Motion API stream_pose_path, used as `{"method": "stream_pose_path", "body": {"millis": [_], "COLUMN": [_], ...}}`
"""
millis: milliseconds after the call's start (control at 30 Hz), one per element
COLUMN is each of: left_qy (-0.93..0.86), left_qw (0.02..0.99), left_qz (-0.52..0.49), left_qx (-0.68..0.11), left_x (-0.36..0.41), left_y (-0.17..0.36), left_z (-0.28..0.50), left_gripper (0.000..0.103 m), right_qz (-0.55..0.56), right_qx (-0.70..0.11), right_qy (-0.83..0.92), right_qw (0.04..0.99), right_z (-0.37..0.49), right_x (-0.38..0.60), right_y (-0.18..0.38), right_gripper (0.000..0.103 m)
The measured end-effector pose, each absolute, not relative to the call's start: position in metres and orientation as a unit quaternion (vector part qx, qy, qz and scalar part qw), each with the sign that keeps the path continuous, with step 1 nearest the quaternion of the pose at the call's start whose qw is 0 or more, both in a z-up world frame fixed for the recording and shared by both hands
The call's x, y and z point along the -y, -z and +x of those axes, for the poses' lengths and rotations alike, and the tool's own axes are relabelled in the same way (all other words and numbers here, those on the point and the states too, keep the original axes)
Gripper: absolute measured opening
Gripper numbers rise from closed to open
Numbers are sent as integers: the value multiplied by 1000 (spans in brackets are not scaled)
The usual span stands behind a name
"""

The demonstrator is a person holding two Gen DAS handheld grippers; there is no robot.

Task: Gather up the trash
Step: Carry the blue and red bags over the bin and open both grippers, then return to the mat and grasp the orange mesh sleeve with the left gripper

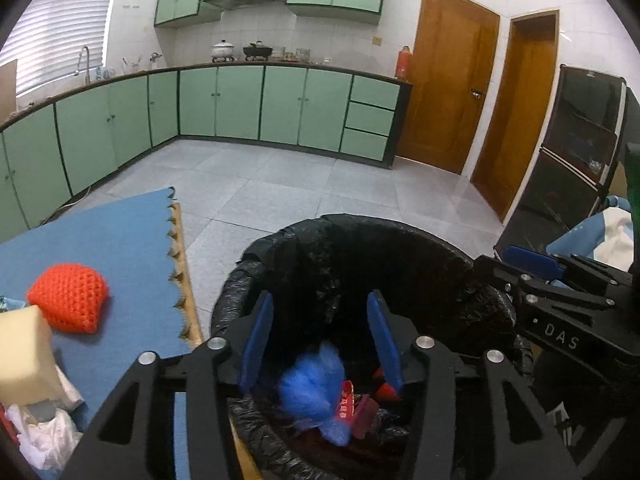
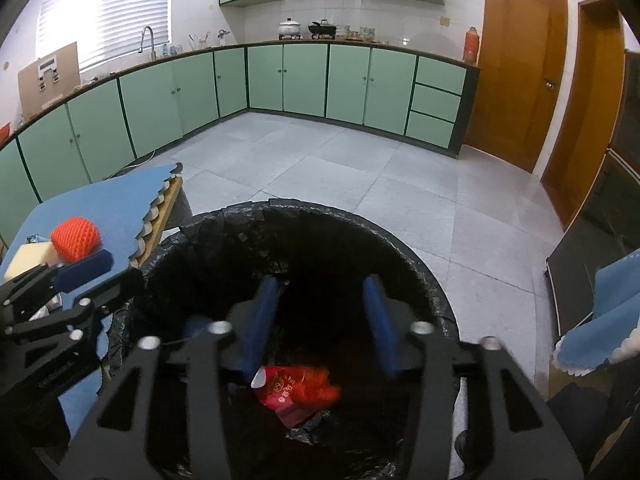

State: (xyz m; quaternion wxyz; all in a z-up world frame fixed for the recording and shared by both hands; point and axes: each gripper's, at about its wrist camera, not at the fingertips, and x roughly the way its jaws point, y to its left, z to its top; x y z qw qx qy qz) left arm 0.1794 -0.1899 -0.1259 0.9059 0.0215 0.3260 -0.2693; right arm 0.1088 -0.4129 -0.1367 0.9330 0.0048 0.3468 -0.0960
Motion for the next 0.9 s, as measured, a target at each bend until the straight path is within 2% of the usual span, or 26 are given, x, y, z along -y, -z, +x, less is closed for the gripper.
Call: {"method": "stream_pose_path", "body": {"millis": [33, 100, 133, 300, 500, 900], "left_qy": [265, 252, 243, 201, 152, 29], "left_qw": [908, 913, 917, 934, 950, 968], "left_qz": [19, 14, 12, 7, 6, 2], "left_qx": [-325, -320, -317, -295, -272, -250], "left_x": [186, 175, 169, 129, 79, -26], "left_y": [124, 120, 117, 100, 83, 74], "left_z": [179, 178, 177, 172, 158, 122], "left_gripper": [52, 55, 60, 67, 71, 71], "right_qz": [4, 2, 1, -1, 7, 1], "right_qx": [-343, -335, -330, -322, -316, -307], "right_qy": [98, 100, 101, 79, 46, -28], "right_qw": [934, 937, 939, 943, 947, 951], "right_z": [109, 107, 106, 105, 104, 109], "right_x": [412, 406, 402, 379, 344, 260], "right_y": [136, 133, 131, 123, 112, 100], "right_gripper": [63, 85, 88, 90, 91, 91]}}
